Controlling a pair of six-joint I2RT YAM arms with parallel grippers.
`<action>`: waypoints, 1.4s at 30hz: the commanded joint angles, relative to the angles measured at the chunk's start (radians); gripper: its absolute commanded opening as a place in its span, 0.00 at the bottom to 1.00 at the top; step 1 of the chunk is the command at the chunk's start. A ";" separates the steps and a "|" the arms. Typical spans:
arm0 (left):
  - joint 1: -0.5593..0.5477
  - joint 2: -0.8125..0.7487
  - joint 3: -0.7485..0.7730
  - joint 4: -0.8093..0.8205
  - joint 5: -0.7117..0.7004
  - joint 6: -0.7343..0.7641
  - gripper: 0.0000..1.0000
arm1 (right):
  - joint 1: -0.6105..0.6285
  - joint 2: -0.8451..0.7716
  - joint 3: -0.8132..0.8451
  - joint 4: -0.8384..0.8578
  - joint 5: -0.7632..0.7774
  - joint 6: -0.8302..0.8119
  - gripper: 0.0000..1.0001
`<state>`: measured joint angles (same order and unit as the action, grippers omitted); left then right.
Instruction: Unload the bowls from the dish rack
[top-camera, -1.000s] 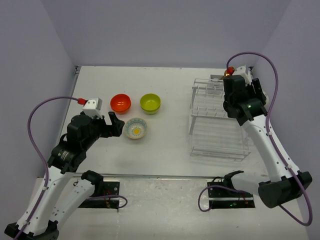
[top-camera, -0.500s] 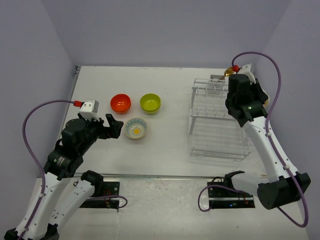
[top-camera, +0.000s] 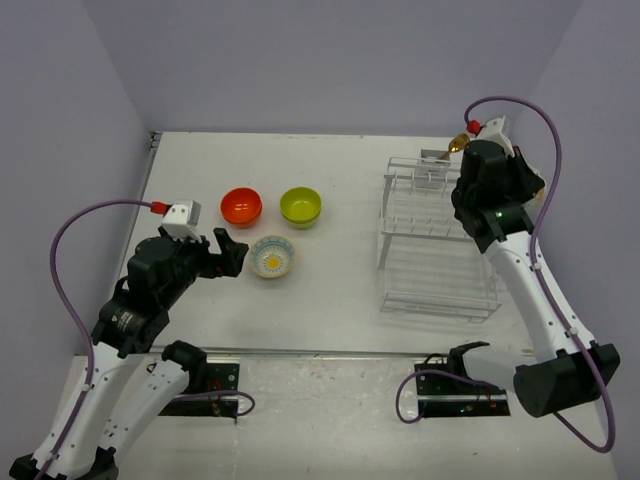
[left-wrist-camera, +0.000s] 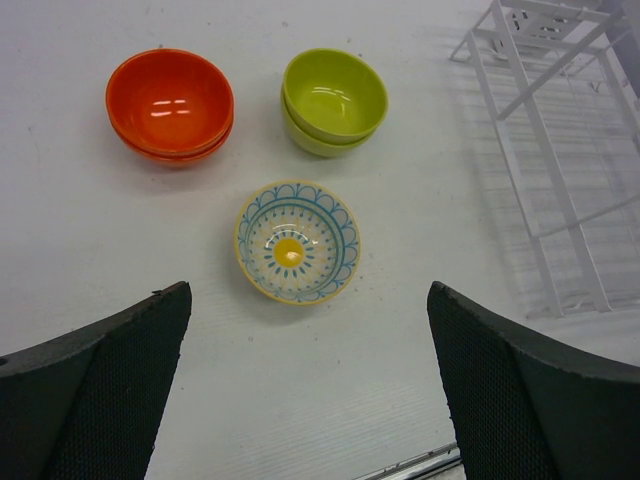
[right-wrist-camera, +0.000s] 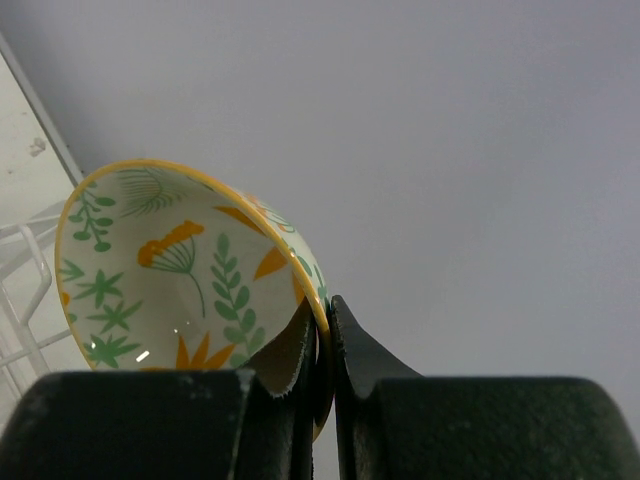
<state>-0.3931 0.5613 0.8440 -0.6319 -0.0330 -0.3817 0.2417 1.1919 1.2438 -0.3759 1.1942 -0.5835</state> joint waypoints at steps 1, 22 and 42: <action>-0.001 -0.003 -0.005 0.046 0.005 0.015 1.00 | 0.004 -0.015 0.057 0.108 0.053 -0.042 0.00; -0.033 0.371 0.446 0.179 0.150 0.027 1.00 | 0.349 0.124 0.487 -0.402 -0.970 0.973 0.00; -0.174 0.712 0.586 0.020 -0.039 0.018 0.62 | 0.459 0.311 0.448 -0.156 -1.237 1.153 0.00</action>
<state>-0.5652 1.2865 1.4361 -0.6235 -0.0864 -0.3737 0.6994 1.5539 1.6913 -0.6697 0.0395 0.5171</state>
